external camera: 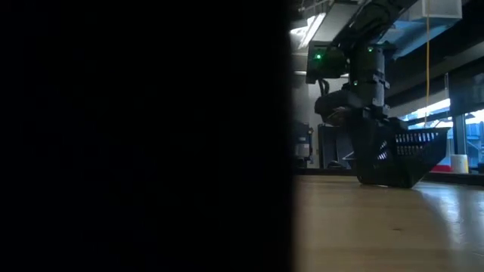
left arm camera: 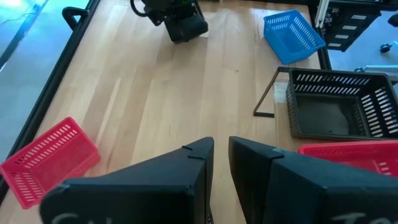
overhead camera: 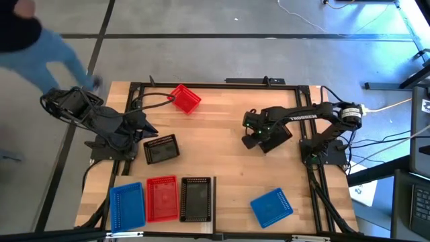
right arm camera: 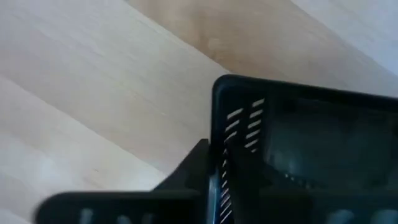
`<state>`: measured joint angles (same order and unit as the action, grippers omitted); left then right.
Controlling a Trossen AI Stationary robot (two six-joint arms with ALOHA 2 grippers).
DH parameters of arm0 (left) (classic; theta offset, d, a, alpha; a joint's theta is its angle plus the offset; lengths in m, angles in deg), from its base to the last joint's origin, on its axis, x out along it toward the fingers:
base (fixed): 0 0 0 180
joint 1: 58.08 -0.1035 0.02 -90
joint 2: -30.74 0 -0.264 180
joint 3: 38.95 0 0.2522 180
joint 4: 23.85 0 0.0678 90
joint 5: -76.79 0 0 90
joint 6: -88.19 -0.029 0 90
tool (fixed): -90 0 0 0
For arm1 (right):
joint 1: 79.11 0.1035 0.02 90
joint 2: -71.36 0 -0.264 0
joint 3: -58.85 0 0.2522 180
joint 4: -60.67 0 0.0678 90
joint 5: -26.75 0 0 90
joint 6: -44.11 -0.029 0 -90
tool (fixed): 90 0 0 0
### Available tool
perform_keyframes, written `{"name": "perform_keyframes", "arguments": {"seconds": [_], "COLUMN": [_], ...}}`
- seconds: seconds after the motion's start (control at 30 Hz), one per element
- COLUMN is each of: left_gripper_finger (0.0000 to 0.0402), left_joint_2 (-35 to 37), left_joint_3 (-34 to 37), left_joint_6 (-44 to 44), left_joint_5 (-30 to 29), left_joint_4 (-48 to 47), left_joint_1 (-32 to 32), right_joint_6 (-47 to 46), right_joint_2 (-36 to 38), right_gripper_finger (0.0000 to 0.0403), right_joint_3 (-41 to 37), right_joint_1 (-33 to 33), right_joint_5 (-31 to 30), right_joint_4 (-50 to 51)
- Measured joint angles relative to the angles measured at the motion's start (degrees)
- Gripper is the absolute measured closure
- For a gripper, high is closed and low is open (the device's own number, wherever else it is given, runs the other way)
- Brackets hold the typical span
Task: Stack baskets on shelf by color
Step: Stack the right black bin on top of the other black bin on the shelf
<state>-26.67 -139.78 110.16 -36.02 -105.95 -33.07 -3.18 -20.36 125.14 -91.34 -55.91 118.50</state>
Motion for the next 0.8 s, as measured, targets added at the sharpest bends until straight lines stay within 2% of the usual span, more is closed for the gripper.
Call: {"name": "perform_keyframes", "arguments": {"seconds": [0.07,0.17,0.27,0.57,0.8], "left_gripper_finger": [0.036,0.036,0.036,0.036,0.036], "left_joint_2": [0.0,0.0,0.0,0.0,0.0], "left_joint_3": [0.0,0.0,0.0,0.0,0.0], "left_joint_6": [0.0,0.0,0.1,0.0,0.0], "left_joint_5": [0.0,0.0,0.0,0.0,1.8], "left_joint_4": [0.0,0.0,0.0,0.0,-0.1], "left_joint_1": [0.0,0.0,0.0,0.0,0.0], "right_joint_6": [1.1,1.5,3.3,4.7,5.4], "right_joint_2": [0.0,-0.2,-0.3,-2.3,-11.4], "right_gripper_finger": [0.0387,0.039,0.0395,0.04,0.0401], "right_joint_3": [0.3,3.6,10.6,40.9,67.1], "right_joint_1": [0.4,1.8,4.0,13.3,20.9], "right_joint_5": [-0.1,-2.6,-4.1,-12.1,-18.1], "right_joint_4": [0.3,6.4,15.1,37.1,46.0]}}
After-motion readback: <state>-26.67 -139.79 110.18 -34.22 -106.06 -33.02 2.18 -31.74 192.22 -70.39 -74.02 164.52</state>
